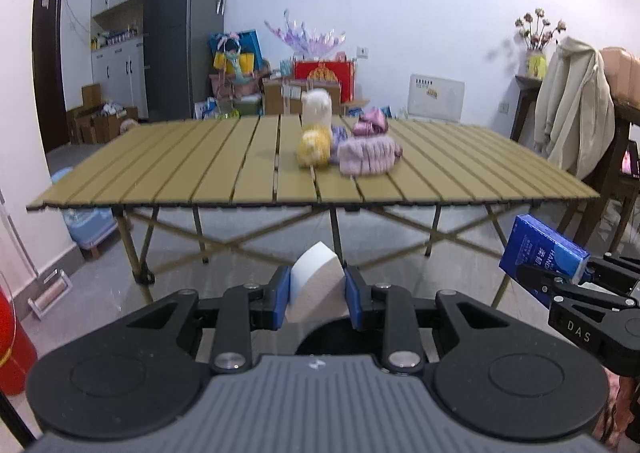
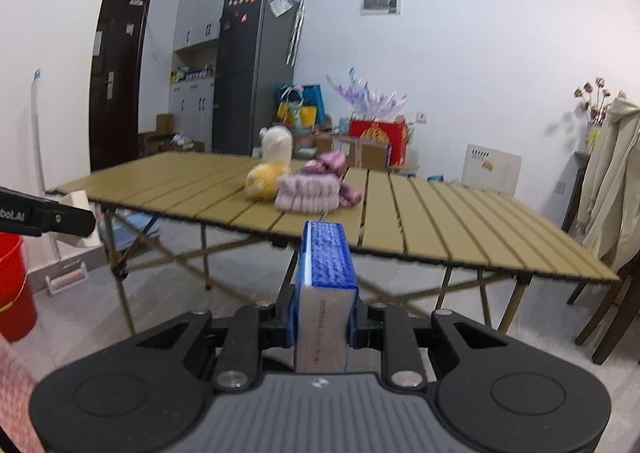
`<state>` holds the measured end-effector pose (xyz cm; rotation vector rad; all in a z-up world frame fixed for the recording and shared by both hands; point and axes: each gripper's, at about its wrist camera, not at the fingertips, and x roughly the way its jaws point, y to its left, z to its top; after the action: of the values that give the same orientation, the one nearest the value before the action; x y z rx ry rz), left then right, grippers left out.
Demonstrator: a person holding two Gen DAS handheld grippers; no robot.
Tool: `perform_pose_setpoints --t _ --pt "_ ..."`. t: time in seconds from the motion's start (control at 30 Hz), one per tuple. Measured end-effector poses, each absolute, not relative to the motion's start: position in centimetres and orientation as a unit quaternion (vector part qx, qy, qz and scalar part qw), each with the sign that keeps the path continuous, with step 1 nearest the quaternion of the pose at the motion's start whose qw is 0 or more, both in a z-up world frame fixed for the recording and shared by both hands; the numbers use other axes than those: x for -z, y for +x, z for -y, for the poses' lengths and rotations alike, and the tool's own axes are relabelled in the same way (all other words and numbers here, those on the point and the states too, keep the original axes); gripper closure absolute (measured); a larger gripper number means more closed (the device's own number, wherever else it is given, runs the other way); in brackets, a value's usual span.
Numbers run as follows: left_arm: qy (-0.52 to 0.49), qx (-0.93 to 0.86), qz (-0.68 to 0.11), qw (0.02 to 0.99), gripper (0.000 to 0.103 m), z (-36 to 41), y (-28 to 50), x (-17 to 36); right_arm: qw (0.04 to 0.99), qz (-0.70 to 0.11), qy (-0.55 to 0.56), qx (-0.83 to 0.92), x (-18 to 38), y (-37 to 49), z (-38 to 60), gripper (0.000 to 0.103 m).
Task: Collect trash
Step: 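Carry the white wedge sponge and blue box over the black bin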
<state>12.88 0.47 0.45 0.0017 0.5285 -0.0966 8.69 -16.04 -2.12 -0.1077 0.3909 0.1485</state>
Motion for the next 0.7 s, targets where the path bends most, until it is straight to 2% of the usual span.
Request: perform_pose_setpoints --t 0.7 --pt "0.003 0.042 -0.379 0.925 0.073 -1.0 12.4 9.1 0.934 -0.342 -0.041 -0.096 9.1 7.4 14.1 0.081"
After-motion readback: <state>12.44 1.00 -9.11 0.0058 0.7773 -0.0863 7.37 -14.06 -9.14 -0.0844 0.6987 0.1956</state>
